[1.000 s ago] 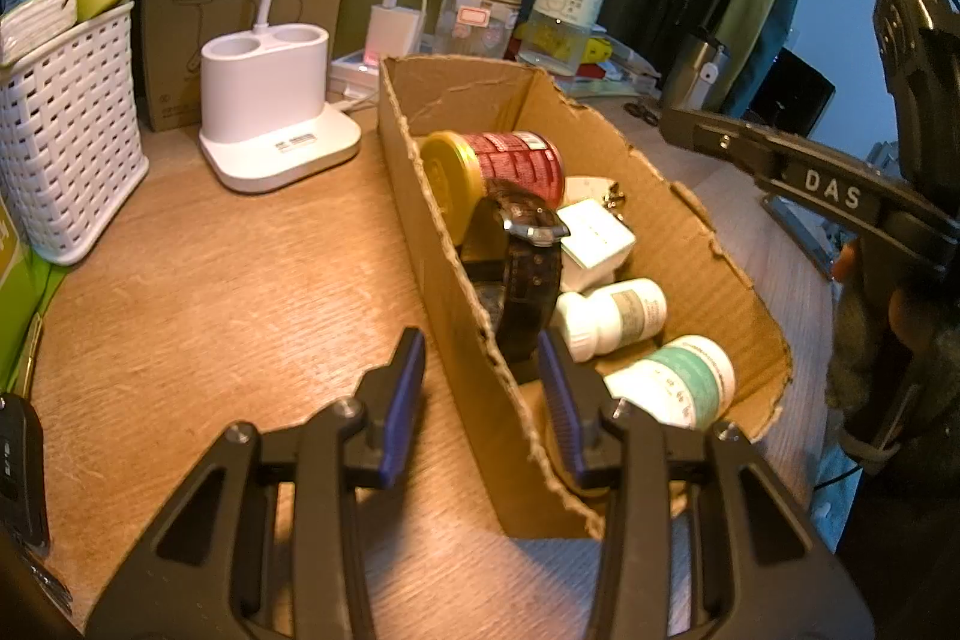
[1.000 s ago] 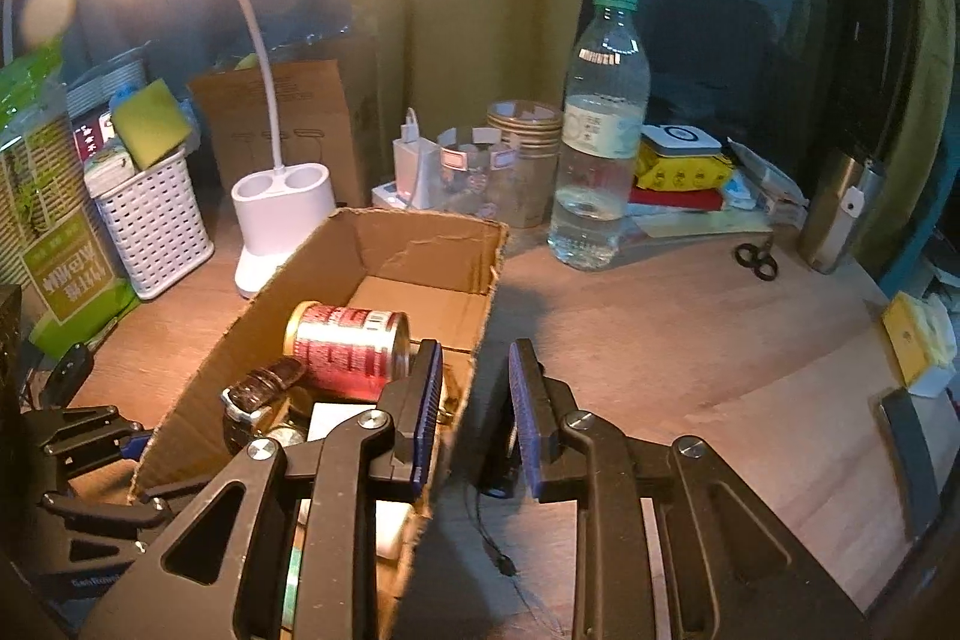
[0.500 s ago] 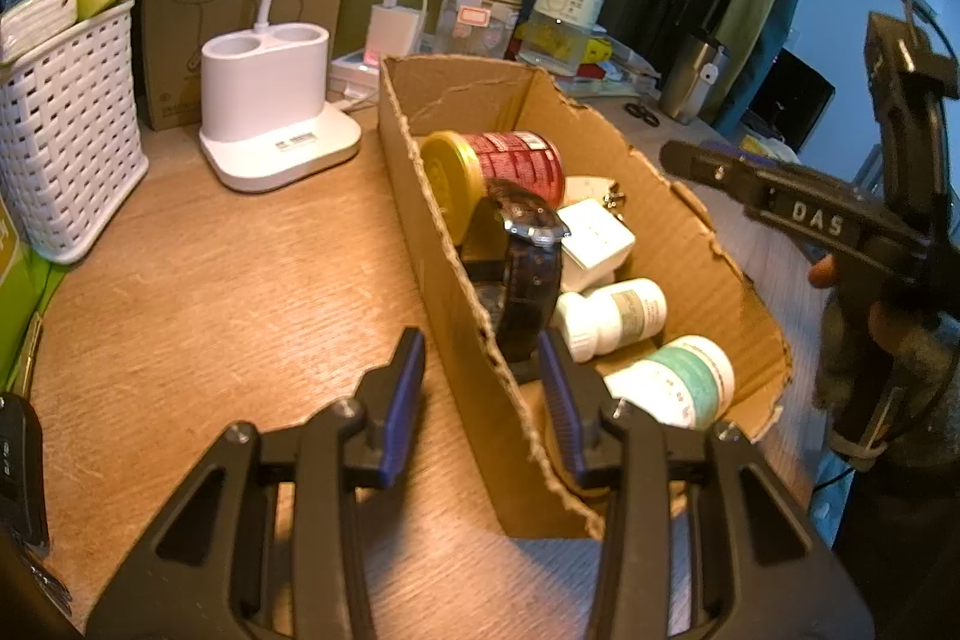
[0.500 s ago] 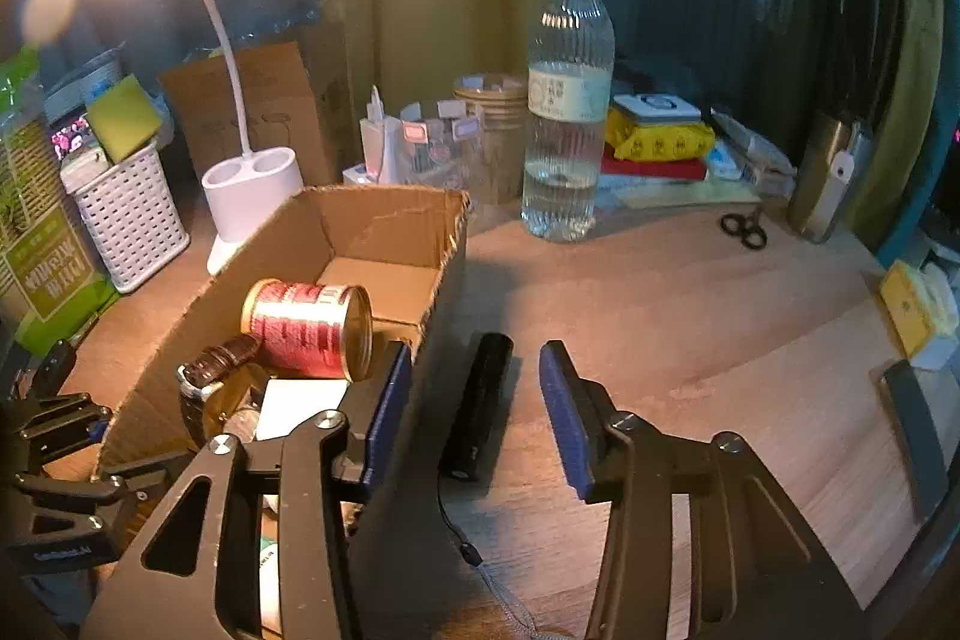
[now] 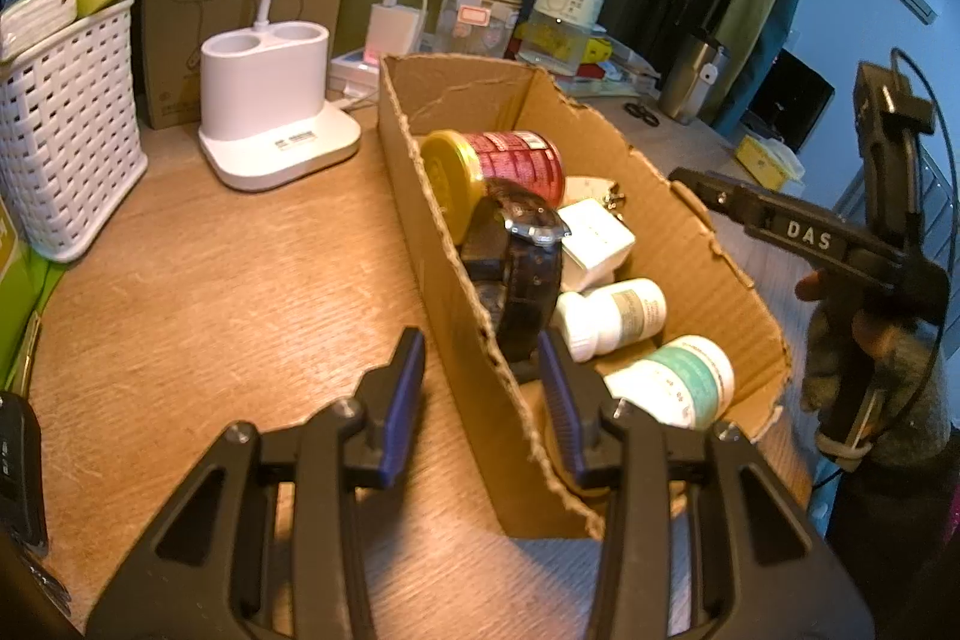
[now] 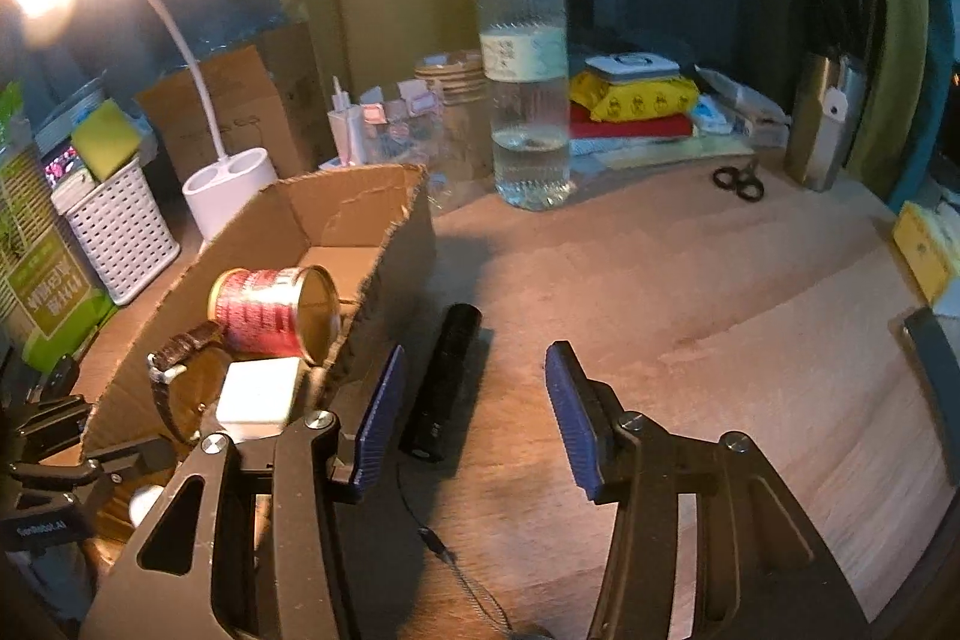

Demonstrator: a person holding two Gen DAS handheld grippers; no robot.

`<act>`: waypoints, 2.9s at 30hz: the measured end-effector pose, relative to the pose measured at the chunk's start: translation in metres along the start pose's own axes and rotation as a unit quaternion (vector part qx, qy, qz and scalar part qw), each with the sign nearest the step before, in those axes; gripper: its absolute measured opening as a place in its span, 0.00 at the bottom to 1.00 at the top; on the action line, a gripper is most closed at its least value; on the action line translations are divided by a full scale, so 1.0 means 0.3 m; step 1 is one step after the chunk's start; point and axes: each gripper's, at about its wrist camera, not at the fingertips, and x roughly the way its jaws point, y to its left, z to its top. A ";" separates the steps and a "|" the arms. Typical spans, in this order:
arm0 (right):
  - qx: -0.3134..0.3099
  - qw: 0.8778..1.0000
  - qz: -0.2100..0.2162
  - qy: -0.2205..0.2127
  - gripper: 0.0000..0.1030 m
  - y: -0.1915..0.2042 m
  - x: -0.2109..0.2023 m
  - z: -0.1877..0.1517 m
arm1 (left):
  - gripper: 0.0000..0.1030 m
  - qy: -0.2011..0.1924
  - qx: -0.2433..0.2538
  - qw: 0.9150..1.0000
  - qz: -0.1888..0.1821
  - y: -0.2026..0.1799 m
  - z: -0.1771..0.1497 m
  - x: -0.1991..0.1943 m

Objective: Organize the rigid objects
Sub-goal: 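Move the right tool to the black flashlight on the desk, then close the right tool on the black flashlight and lift it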

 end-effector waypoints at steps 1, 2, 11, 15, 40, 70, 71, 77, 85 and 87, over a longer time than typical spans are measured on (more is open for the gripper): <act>0.004 1.000 0.004 0.002 0.50 -0.008 0.004 -0.003 | 0.40 0.000 0.000 1.000 0.000 0.001 0.001 0.000; 0.008 1.000 0.010 0.005 0.50 -0.013 0.010 -0.006 | 0.40 0.000 0.000 1.000 0.000 0.002 0.001 0.000; 0.027 0.996 0.070 0.049 0.50 -0.042 0.115 0.021 | 0.40 0.000 0.000 1.000 0.000 0.003 0.001 0.002; 0.041 0.992 0.102 0.059 0.50 -0.054 0.142 0.014 | 0.41 0.001 0.001 1.000 0.000 0.007 0.001 0.006; -0.013 0.997 -0.001 0.082 0.43 -0.023 0.208 -0.007 | 0.41 0.000 -0.002 1.000 0.001 0.017 0.004 0.009; -0.039 0.997 -0.043 0.044 0.21 0.008 0.121 -0.018 | 0.42 0.000 -0.001 1.000 0.001 0.018 0.005 0.009; -0.039 0.997 -0.044 0.042 0.21 0.008 0.111 -0.018 | 0.42 0.000 -0.001 1.000 0.001 0.017 0.005 0.009; -0.041 0.998 -0.051 0.026 0.21 0.014 0.047 -0.019 | 0.42 0.000 -0.001 1.000 0.002 0.017 0.005 0.009; -0.053 0.997 -0.065 -0.001 0.21 0.047 -0.046 -0.014 | 0.42 0.000 -0.001 1.000 0.002 0.017 0.004 0.008; -0.054 0.996 -0.065 -0.007 0.21 0.053 -0.067 -0.010 | 0.42 0.000 -0.001 1.000 0.002 0.017 0.004 0.008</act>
